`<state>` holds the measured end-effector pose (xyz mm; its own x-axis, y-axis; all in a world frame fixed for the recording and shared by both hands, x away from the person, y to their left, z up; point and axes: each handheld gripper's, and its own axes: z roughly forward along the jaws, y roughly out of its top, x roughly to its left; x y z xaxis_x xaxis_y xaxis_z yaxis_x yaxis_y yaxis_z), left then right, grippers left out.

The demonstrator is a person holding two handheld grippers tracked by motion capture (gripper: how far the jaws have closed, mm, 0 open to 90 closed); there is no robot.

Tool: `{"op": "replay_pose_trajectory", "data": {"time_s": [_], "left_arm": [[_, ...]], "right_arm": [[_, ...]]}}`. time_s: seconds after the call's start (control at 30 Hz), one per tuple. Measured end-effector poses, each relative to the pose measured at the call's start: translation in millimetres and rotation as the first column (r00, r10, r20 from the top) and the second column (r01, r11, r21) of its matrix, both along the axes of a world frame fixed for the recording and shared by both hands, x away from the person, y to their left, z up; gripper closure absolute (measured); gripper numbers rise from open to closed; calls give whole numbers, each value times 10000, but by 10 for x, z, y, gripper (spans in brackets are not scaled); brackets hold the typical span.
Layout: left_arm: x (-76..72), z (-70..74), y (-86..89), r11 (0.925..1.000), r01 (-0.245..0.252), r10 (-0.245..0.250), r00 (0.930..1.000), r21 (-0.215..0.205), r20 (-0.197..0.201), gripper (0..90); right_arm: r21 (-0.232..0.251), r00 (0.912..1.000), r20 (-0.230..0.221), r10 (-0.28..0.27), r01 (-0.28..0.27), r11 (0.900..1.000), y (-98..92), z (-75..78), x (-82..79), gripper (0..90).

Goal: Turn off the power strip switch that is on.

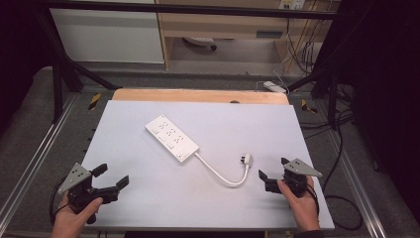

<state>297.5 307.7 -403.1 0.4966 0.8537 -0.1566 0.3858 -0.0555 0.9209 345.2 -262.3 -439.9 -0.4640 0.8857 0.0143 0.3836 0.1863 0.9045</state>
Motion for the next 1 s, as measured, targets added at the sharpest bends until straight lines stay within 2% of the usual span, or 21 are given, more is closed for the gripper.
{"op": "replay_pose_trajectory", "data": {"time_s": [0.07, 0.13, 0.2, 0.4, 0.57, 0.67, 0.77, 0.93, 1.0], "left_arm": [[5, 1, -4, 10000, 46, -46, 10000, 30, 4, 56], [22, 3, -14, 9999, 39, -41, 9999, -163, -111, 58], [72, 12, -48, 10000, 85, -85, 9997, -35, -219, 62], [129, 74, -118, 9998, 169, -170, 9995, -56, -284, 64], [153, 126, -203, 9990, 392, -386, 9988, 220, -288, 64], [180, 142, -267, 9977, 557, -543, 9978, 392, -381, 65], [237, 147, -293, 9973, 649, -632, 9967, 329, -506, 64], [304, 151, -360, 9960, 814, -790, 9950, 378, -612, 65], [317, 169, -398, 9941, 905, -872, 9946, 597, -565, 65]], "right_arm": [[2, 10000, 32, -9, 9, 10000, 1, 3, -1, 32], [48, 9999, 108, -11, 10, 10000, 11, 17, -6, 32], [17, 9999, 166, -9, 8, 10000, 19, 20, -7, 32], [-123, 9996, 194, 182, -179, 9998, 56, 24, -4, 32], [-111, 9999, 107, 78, -77, 9999, 38, 19, -10, 32], [-23, 9997, 219, 56, -55, 10000, 28, 32, -30, 34], [102, 9997, 229, 84, -86, 9999, 25, 38, -34, 34], [23, 9998, 190, 59, -60, 10000, 37, 35, -35, 34], [57, 9997, 232, 41, -42, 10000, 37, 40, -38, 34]]}}
